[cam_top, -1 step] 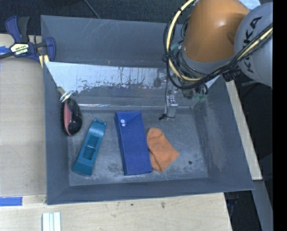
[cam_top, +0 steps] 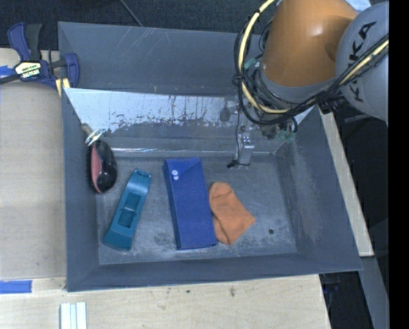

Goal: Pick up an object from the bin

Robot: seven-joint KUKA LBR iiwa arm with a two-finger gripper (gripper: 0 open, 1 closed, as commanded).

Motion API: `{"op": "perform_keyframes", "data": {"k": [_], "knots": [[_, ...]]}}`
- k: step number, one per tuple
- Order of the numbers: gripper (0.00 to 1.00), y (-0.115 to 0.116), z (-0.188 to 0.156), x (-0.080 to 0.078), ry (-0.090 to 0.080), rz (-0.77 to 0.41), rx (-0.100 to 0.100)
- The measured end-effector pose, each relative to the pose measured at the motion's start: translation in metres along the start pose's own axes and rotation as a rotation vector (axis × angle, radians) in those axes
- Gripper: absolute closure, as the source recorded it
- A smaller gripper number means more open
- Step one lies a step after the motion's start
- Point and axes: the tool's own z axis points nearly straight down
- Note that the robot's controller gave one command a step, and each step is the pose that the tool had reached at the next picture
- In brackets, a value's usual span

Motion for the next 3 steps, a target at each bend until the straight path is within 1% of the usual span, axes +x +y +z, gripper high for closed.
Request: {"op": "perform_keyframes", "data": {"k": [1, 2, 3], "knots": [[0.00, -0.023, 0.024, 0.020, -0.008, -0.096, -0.002], [0.00, -0.042, 0.063, 0.054, 0.002, -0.100, 0.004], [0.00, -0.016, 0.095, 0.061, 0.001, -0.062, 0.000]]}}
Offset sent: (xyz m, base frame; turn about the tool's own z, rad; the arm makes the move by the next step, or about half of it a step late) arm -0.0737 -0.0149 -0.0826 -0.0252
